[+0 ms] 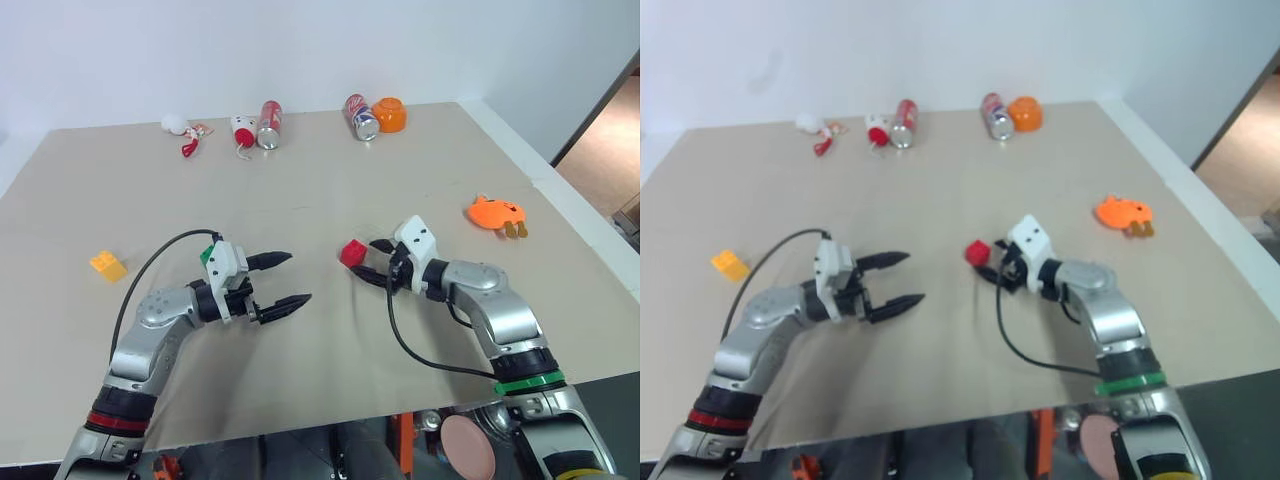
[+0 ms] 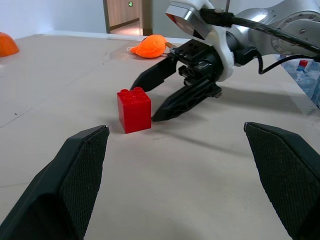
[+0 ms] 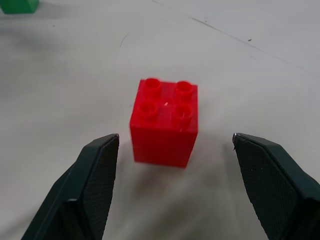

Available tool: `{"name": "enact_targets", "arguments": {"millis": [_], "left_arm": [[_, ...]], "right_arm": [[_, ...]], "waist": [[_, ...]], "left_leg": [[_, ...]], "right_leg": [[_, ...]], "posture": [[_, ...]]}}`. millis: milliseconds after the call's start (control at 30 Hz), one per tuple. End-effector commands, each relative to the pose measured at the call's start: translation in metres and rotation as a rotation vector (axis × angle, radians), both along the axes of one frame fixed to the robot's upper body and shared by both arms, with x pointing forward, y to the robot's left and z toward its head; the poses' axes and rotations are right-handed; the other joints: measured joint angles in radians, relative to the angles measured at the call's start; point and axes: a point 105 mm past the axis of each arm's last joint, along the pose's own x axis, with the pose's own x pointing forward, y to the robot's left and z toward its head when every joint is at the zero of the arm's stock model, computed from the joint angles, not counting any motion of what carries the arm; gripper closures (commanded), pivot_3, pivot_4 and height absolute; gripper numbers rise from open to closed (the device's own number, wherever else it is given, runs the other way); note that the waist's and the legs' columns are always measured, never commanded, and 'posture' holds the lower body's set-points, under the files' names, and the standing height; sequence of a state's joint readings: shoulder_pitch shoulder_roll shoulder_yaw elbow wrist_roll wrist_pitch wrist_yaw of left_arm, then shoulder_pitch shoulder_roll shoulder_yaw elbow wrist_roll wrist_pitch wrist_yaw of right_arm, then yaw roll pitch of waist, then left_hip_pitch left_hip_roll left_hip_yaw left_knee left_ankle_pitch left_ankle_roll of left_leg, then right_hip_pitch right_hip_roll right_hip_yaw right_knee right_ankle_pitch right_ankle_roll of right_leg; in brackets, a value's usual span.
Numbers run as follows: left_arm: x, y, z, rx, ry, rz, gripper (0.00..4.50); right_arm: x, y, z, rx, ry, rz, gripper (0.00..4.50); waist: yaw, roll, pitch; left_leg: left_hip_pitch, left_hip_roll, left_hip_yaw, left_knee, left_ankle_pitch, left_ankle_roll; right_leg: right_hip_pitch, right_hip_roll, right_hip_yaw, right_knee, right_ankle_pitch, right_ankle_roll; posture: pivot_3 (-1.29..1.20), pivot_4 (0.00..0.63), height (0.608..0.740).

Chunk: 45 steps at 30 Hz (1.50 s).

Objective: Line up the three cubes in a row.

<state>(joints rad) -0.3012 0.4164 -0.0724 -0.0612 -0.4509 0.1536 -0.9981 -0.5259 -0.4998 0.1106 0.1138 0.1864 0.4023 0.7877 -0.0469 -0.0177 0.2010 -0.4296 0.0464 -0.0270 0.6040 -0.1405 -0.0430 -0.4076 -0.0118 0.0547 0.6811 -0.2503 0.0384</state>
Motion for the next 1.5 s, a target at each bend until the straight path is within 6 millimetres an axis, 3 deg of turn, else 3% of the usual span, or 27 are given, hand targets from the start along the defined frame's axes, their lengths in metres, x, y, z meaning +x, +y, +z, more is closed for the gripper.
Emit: {"name": "enact_targets", "arguments": {"millis": [33, 367, 400, 600, 833, 933, 1100, 1233, 1367, 1500], "left_arm": [[-0.003, 0.002, 0.012, -0.025, -0.041, 0.007, 0.0], [-0.001, 0.006, 0.016, -0.051, -0.043, 0.039, 0.0], [0.0, 0.007, 0.016, -0.053, -0.043, 0.044, 0.0], [0.001, 0.015, 0.01, -0.023, -0.039, 0.059, 0.0], [-0.014, 0.024, 0.012, 0.006, -0.093, -0.04, 0.0], [-0.023, 0.025, 0.015, 0.021, -0.095, -0.115, 0.0], [-0.025, 0.033, 0.028, 0.009, -0.102, -0.136, 0.0], [-0.029, 0.039, 0.036, -0.009, -0.107, -0.113, 0.0], [-0.038, 0.041, 0.035, -0.014, -0.092, -0.085, 0.0], [-0.049, 0.05, 0.032, 0.008, -0.073, -0.041, 0.0]], "right_arm": [[0.005, 0.007, 0.007, 0.003, -0.036, 0.017, 0.76], [0.012, 0.011, -0.005, -0.008, -0.008, 0.019, 0.76], [0.012, 0.011, -0.005, -0.008, -0.006, 0.021, 1.26], [0.01, 0.01, -0.006, -0.022, -0.002, 0.043, 3.25], [0.002, 0.001, 0.002, -0.029, 0.02, 0.106, 3.28], [-0.026, -0.002, 0.014, -0.037, 0.074, 0.308, 3.28], [-0.061, 0.002, 0.016, -0.122, 0.159, 0.579, 3.28], [-0.054, 0.014, 0.013, -0.155, 0.14, 0.634, 3.28], [-0.035, 0.029, 0.013, -0.175, 0.05, 0.646, 3.28], [-0.019, 0.039, 0.023, -0.165, 0.001, 0.675, 3.28]], "waist": [[0.0, 0.0, 0.0], [0.0, 0.0, 0.0], [0.0, 0.0, 0.0], [0.0, 0.0, 0.0], [0.001, 0.0, 0.0], [0.003, 0.0, 0.0], [-0.002, -0.001, 0.0], [-0.006, -0.002, 0.001], [-0.009, -0.002, 0.001], [-0.008, -0.003, 0.002]], "left_leg": [[0.0, 0.0, 0.0, 0.0, 0.0, 0.0], [0.0, 0.0, 0.0, 0.0, 0.0, 0.0], [0.0, 0.0, 0.0, 0.0, 0.0, 0.0], [0.0, 0.0, 0.0, 0.0, 0.0, 0.0], [-0.001, 0.0, 0.0, 0.0, 0.0, 0.0], [-0.002, 0.0, 0.0, 0.0, 0.0, 0.0], [-0.002, 0.001, 0.0, -0.001, 0.0, 0.0], [0.0, 0.004, -0.001, -0.001, 0.0, 0.0], [0.001, 0.005, 0.0, 0.0, 0.0, 0.0], [0.0, 0.005, 0.0, -0.001, 0.0, 0.0]], "right_leg": [[0.0, 0.0, 0.0, 0.0, 0.0, 0.0], [0.0, 0.001, 0.002, 0.0, 0.0, 0.0], [0.0, 0.001, 0.002, 0.0, 0.0, 0.0], [0.0, 0.001, 0.002, 0.0, 0.0, 0.0], [0.0, 0.001, 0.002, 0.0, 0.0, 0.0], [-0.001, 0.001, 0.003, -0.001, 0.0, -0.001], [-0.001, 0.002, 0.003, -0.002, -0.003, -0.004], [-0.001, 0.006, 0.003, -0.001, -0.003, -0.006], [-0.001, 0.008, 0.003, -0.001, -0.003, -0.007], [-0.001, 0.007, 0.005, -0.001, -0.002, -0.007]], "posture": [[0.0, 0.15, 0.74], [0.0, 0.15, 0.74], [0.0, 0.15, 0.74], [0.0, 0.15, 0.74], [0.0, 0.15, 0.74], [0.0, 0.15, 0.74], [0.0, 0.15, 0.74], [0.0, 0.15, 0.74], [0.0, 0.15, 0.74], [0.0, 0.15, 0.74]]}}
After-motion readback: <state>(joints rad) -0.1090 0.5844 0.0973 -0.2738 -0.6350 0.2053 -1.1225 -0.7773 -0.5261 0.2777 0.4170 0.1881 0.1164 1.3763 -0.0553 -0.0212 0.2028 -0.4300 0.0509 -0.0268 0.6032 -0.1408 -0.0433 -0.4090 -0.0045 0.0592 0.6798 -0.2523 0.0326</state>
